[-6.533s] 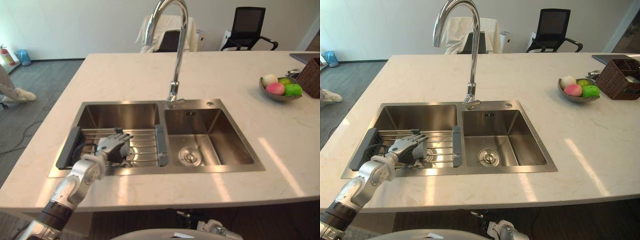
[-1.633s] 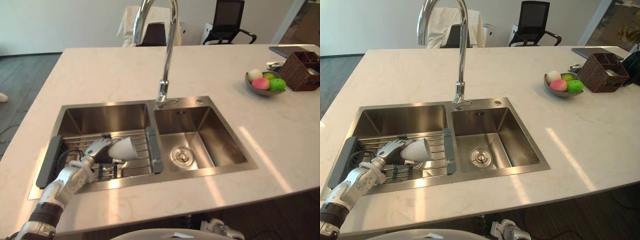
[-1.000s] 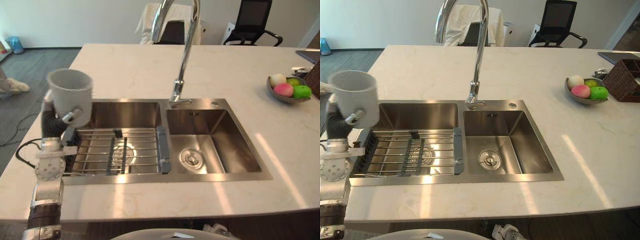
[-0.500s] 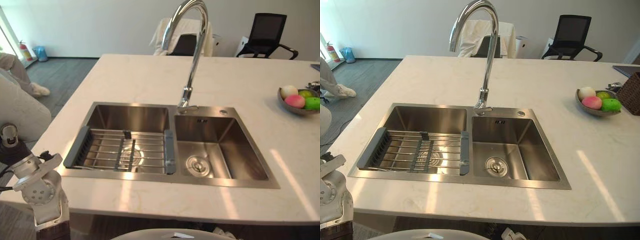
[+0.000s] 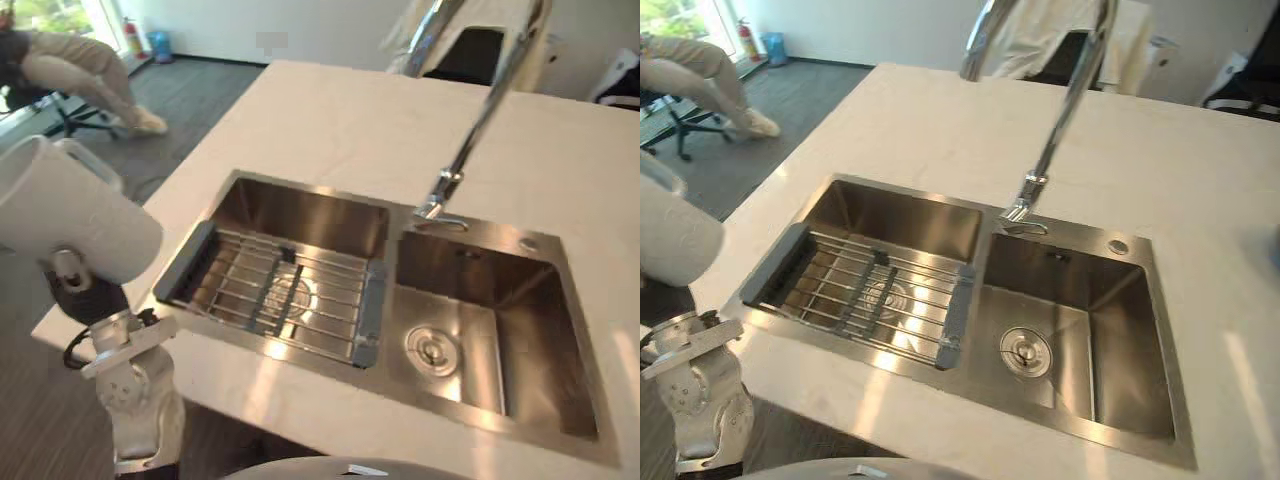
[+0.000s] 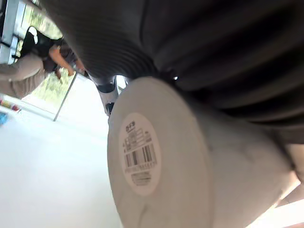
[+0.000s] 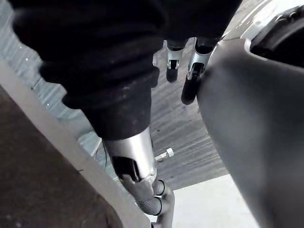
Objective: Walk over to the sink, pick up the cup, carry it to the dishwasher, place the cup inside the dishwasher, then close the dishwasher door
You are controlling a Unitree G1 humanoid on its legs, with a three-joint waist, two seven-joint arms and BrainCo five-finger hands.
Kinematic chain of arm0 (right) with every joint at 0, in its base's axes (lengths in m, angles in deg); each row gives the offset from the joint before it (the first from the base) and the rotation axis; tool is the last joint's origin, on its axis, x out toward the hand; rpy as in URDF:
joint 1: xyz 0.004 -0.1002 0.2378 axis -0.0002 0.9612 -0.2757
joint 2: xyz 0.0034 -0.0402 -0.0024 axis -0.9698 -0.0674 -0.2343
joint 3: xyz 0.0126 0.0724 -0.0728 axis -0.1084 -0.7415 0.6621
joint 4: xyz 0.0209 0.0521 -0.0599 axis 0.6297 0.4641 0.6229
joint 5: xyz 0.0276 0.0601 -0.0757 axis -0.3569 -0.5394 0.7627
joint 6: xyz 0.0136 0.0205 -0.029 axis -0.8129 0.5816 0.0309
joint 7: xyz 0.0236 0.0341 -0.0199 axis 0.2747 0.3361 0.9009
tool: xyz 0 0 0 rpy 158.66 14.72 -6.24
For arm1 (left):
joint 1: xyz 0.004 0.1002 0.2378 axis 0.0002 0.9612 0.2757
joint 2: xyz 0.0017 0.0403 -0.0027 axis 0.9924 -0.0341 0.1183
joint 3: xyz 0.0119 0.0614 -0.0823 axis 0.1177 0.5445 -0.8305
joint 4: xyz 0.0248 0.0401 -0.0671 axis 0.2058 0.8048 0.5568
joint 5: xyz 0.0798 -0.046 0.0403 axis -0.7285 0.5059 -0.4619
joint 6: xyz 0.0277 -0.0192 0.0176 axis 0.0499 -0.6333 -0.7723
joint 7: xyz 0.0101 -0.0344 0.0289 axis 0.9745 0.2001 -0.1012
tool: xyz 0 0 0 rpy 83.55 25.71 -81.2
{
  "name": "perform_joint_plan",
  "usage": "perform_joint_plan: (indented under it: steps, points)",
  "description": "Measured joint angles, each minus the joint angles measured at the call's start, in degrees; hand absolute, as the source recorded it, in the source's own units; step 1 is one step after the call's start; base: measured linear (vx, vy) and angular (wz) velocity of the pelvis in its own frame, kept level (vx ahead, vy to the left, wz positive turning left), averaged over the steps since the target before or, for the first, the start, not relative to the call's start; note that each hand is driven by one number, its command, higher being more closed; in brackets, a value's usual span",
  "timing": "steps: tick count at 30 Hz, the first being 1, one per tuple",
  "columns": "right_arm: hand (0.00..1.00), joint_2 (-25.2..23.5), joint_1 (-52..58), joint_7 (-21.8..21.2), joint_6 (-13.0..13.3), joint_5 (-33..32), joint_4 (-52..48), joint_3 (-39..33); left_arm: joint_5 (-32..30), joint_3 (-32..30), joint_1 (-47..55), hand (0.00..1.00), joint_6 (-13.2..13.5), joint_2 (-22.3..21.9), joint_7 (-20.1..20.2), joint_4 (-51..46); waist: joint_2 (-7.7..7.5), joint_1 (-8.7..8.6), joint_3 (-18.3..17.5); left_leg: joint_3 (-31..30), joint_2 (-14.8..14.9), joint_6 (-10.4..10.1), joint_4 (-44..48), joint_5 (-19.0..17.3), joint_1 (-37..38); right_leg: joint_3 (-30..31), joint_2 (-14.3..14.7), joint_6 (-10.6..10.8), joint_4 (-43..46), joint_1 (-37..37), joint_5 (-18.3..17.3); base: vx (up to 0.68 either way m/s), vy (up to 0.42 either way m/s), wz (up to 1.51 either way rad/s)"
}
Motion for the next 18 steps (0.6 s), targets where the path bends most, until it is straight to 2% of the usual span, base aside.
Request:
perform_joint_plan:
  steps: [1,2,3,4,5,6,7,8,9,11,12,13,14,15,16,17,18]
  points:
    - [0.00,-0.9,0.3,-0.1,0.9,-1.1,0.9,-0.6,1.1,0.3,-0.3,1.00,-0.2,0.0,1.5,-0.3,-0.81,-0.10,-0.1,0.2,-1.8,0.0,-4.4,5.6,-0.9,-0.4,0.3,-2.2,-1.3,-0.4,-1.3,-0.29,-0.061,1.80]
    - [0.00,-1.6,0.2,-0.1,0.8,-1.2,1.4,-0.6,1.2,0.3,-0.6,1.00,-0.2,0.3,1.8,-1.0,-2.39,-0.22,-0.2,0.9,-2.8,0.4,-9.0,8.8,0.9,-0.8,-0.1,-3.2,-3.4,-0.5,-2.4,-0.21,-0.028,1.67]
    - [0.00,-1.8,-0.3,0.0,0.9,-1.3,2.1,-1.6,1.5,0.5,-1.3,1.00,-0.1,-0.4,2.2,-1.4,-1.97,-0.44,0.4,5.1,-2.2,4.2,-5.4,4.9,-0.2,-4.0,0.0,-1.3,-3.9,-0.5,-1.2,-0.16,0.013,1.46]
    - [0.00,-0.7,-1.4,0.3,0.9,-1.4,2.8,-2.7,1.6,2.2,-1.3,1.00,-0.1,-0.4,2.5,-1.8,-0.37,0.10,1.3,13.5,0.0,8.9,7.6,-4.4,-1.4,-7.3,-0.7,-1.0,-2.2,-1.3,-0.7,-0.15,0.089,1.50]
    - [0.00,0.8,-2.0,0.7,0.0,-1.2,2.8,-2.0,1.5,2.8,-1.3,1.00,-0.1,-0.1,2.9,-1.8,0.45,0.53,1.5,18.5,1.1,8.2,13.5,-9.6,1.0,-9.6,-1.7,-0.6,-1.4,-1.6,0.3,-0.15,0.109,1.28]
    - [0.00,1.5,-2.3,0.8,-0.9,-1.1,2.8,-1.7,1.4,3.1,-1.3,1.00,-0.1,0.0,2.8,-1.8,0.79,0.41,1.2,20.1,1.8,7.1,14.3,-11.1,2.9,-11.0,-2.1,-0.3,-1.3,-1.7,0.8,-0.16,0.141,1.61]
    - [0.00,2.5,-2.4,1.0,-2.2,-1.1,2.7,-1.1,1.5,4.6,-1.8,1.00,-0.1,0.2,3.0,-1.7,1.37,0.00,0.4,23.2,5.4,4.4,14.9,-13.1,6.8,-16.4,-2.9,-0.2,-0.5,-1.8,1.1,-0.17,0.170,1.64]
    - [0.00,2.7,-2.4,1.0,-2.4,-1.2,2.6,-1.1,1.5,5.1,-2.0,1.00,-0.1,0.2,3.5,-1.7,1.65,-0.30,0.0,24.8,7.5,3.9,14.3,-13.0,7.8,-18.6,-3.3,-0.2,0.4,-2.0,0.9,-0.18,0.235,2.42]
    - [0.00,3.3,-2.2,1.1,-2.6,-1.2,2.1,-1.2,1.6,6.0,-2.5,1.00,0.0,0.2,4.6,-1.5,3.11,-0.81,-0.5,28.5,11.9,2.1,11.3,-11.3,8.6,-23.8,-4.4,0.6,4.1,-2.4,-0.1,-0.17,0.284,2.55]
    - [0.00,3.3,-2.0,2.0,-3.1,-1.3,2.1,-1.4,2.7,7.1,-2.9,1.00,-0.1,1.2,5.1,-0.4,2.14,-0.70,-0.8,35.9,9.8,2.5,7.8,-11.3,6.9,-30.6,-7.2,0.5,7.2,-2.1,-0.5,-0.11,0.285,2.64]
    - [0.00,3.2,-1.7,2.9,-3.5,-1.3,2.0,-1.4,3.9,7.7,-3.2,1.00,-0.2,1.6,5.4,-0.3,1.53,-0.59,-0.8,40.2,7.9,4.4,4.4,-10.8,7.4,-35.9,-8.8,0.0,8.2,-0.1,-0.1,-0.05,0.239,2.04]
    - [0.00,3.2,-1.6,3.4,-3.8,-1.4,2.0,-1.4,4.6,7.9,-3.5,1.00,-0.2,1.7,5.7,-0.3,1.03,-0.20,-0.7,41.2,6.7,5.6,3.1,-10.1,7.9,-38.1,-10.2,0.0,9.5,1.1,0.0,-0.04,0.271,2.24]
    - [0.00,3.3,-1.3,4.1,-4.2,-1.9,1.9,-2.0,5.9,9.1,-3.6,1.00,0.0,1.7,6.0,-0.3,1.42,0.46,-0.4,41.0,4.6,7.3,1.0,-9.3,9.0,-41.0,-12.9,-0.8,13.6,2.7,-0.3,-0.03,0.231,1.80]
    - [0.00,3.2,-2.0,4.7,-4.9,-2.2,0.8,-1.9,6.4,10.3,-3.6,1.00,0.4,2.2,6.1,-0.2,1.79,0.64,-0.3,37.5,3.7,8.0,-0.4,-9.2,9.7,-41.1,-13.1,0.1,15.5,3.3,-3.0,-0.03,0.183,1.63]
    - [0.00,2.7,-2.3,4.7,-5.3,-2.2,-0.2,-1.7,6.6,11.2,-3.8,1.00,0.4,2.6,6.0,-0.2,2.07,0.58,-0.4,35.8,3.4,8.4,-0.9,-9.0,9.7,-41.0,-12.8,-0.6,15.7,2.9,-3.7,-0.03,0.101,1.34]
    - [0.00,1.9,-3.4,4.7,-5.8,-1.7,-1.9,-1.6,6.4,13.2,-4.0,1.00,0.5,3.1,5.7,-0.3,2.50,0.53,-0.6,33.2,2.8,8.9,-1.4,-8.6,9.5,-40.1,-12.0,-2.3,15.3,1.5,-2.9,-0.03,0.041,1.19]
    - [0.00,1.5,-4.9,4.6,-7.0,-1.1,-2.3,-1.5,5.9,14.3,-4.1,1.00,0.5,3.3,5.0,-0.2,2.26,0.55,-0.6,31.3,1.6,9.2,-1.4,-8.4,9.4,-40.1,-12.3,-4.4,15.0,0.1,0.6,-0.05,0.039,1.12]
